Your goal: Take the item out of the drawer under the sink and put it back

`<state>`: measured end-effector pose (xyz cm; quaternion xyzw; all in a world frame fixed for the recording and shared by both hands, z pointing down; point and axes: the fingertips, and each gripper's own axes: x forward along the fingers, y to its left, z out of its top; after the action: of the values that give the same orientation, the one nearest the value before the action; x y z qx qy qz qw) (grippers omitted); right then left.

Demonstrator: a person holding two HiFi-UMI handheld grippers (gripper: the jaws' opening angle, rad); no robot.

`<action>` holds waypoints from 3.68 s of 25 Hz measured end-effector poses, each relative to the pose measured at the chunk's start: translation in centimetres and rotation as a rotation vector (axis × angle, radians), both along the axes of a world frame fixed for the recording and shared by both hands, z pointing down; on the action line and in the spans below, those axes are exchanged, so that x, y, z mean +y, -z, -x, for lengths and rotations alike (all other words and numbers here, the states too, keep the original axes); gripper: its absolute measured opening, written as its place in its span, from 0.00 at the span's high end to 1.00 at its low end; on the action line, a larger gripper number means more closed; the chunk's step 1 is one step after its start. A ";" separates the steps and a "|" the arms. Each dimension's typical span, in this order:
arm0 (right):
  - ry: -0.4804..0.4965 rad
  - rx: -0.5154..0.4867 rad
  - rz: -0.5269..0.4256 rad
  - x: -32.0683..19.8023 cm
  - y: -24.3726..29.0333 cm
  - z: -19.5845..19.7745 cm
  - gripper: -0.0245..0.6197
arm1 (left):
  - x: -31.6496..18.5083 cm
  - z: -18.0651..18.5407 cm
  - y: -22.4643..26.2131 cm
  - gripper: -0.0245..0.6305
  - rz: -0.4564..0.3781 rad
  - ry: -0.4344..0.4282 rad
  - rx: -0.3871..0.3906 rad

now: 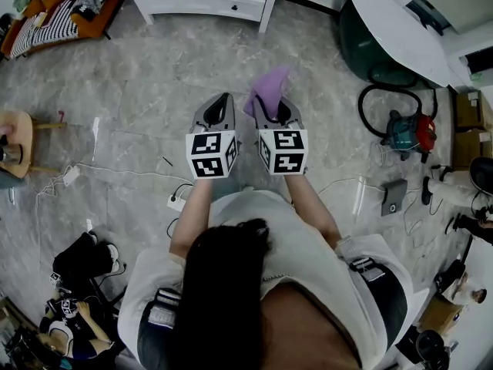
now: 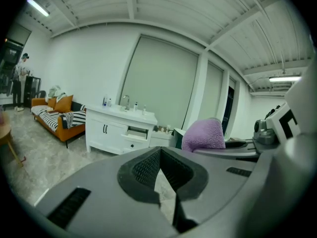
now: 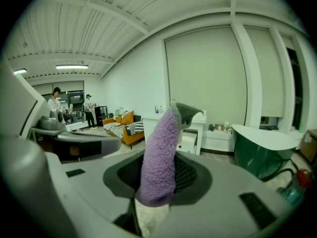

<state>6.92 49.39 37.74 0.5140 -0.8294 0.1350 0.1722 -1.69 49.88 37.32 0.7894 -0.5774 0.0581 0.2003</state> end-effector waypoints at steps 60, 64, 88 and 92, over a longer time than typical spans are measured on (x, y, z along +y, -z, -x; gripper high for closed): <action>-0.114 -0.005 0.019 -26.0 -1.1 0.7 0.75 | -26.6 1.0 -1.4 0.96 0.036 -0.113 -0.002; -0.099 0.024 0.020 -29.5 -1.0 -0.8 0.75 | -30.1 -0.3 -1.2 0.96 0.044 -0.086 -0.015; -0.016 -0.036 0.063 -40.2 -1.9 -6.9 0.75 | -40.4 -7.4 -1.6 0.96 0.067 -0.032 -0.047; -0.014 -0.040 0.062 -40.6 -2.1 -6.9 0.75 | -40.7 -7.2 -1.8 0.96 0.066 -0.025 -0.046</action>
<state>13.80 8.78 39.83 0.5114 -0.8244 0.1723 0.1705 5.51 9.17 39.08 0.7878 -0.5699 0.0977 0.2120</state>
